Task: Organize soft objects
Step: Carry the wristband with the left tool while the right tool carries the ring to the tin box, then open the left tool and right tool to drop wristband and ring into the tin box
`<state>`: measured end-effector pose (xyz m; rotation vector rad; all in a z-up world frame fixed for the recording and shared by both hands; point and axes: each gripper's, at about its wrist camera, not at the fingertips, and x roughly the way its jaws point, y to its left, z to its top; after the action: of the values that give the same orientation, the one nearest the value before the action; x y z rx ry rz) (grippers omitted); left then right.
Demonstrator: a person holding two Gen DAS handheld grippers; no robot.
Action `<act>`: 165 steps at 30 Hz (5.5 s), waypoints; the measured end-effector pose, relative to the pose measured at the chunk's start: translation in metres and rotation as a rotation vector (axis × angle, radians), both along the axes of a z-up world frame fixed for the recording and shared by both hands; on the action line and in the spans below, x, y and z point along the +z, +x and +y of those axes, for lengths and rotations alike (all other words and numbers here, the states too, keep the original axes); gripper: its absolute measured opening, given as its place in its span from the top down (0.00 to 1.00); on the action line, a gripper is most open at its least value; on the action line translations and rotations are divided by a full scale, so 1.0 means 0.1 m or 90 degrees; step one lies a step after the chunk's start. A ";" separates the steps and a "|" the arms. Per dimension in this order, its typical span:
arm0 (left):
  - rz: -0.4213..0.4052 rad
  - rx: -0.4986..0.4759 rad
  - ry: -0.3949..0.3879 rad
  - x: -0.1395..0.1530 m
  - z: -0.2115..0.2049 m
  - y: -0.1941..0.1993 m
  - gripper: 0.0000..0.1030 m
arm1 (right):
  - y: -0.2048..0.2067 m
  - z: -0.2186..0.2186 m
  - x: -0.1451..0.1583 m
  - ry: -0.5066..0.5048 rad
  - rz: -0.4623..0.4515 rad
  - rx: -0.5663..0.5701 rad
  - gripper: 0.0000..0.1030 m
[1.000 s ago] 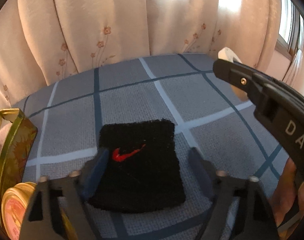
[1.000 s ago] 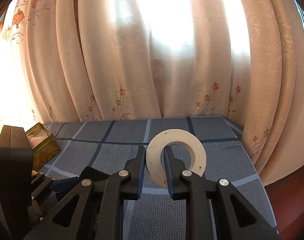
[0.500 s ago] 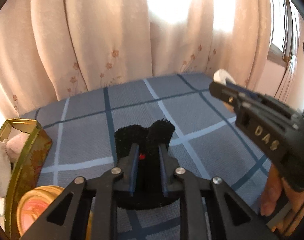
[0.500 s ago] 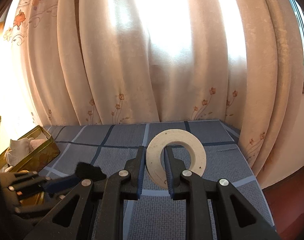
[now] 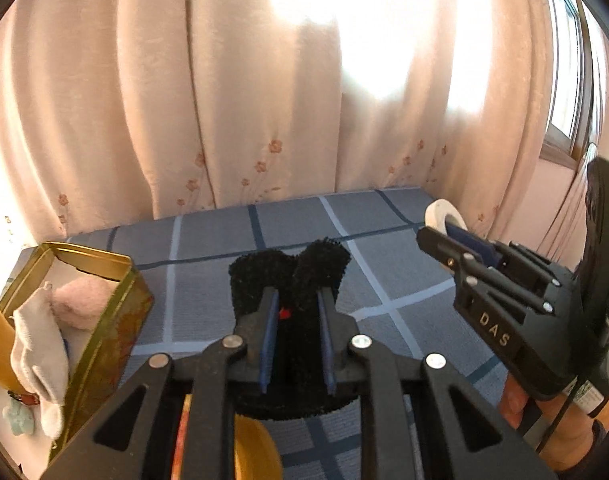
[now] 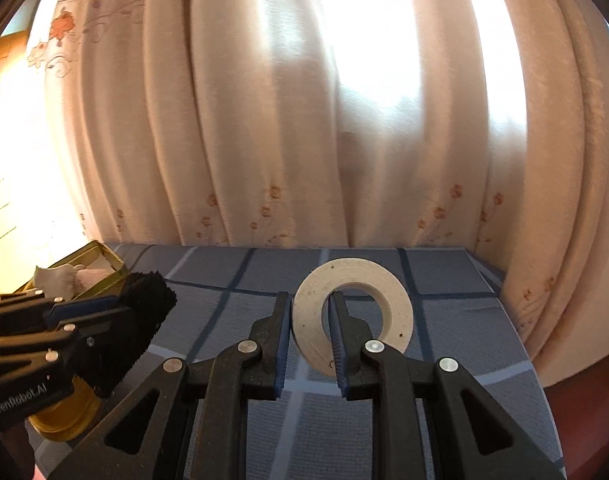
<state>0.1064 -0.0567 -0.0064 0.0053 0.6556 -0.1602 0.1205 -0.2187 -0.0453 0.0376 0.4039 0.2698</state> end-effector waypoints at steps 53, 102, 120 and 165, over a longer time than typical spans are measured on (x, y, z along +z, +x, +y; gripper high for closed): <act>0.002 0.069 -0.006 0.08 0.81 0.09 0.83 | 0.26 1.08 -0.02 -0.082 0.026 0.089 0.80; -0.086 0.114 -0.051 0.41 1.52 -0.30 0.83 | 0.03 1.78 0.47 -0.120 -0.046 0.160 0.80; -0.063 0.211 -0.057 0.25 2.19 -0.52 0.83 | -0.25 2.63 0.64 -0.146 -0.054 0.275 0.80; -0.027 0.294 -0.073 -0.03 2.72 -0.75 0.51 | -0.31 3.02 0.48 -0.146 0.001 0.340 0.51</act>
<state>0.0313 0.2149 -0.0098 -0.2504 0.5898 0.2471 0.0897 0.0835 0.0024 -0.3001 0.4399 0.7482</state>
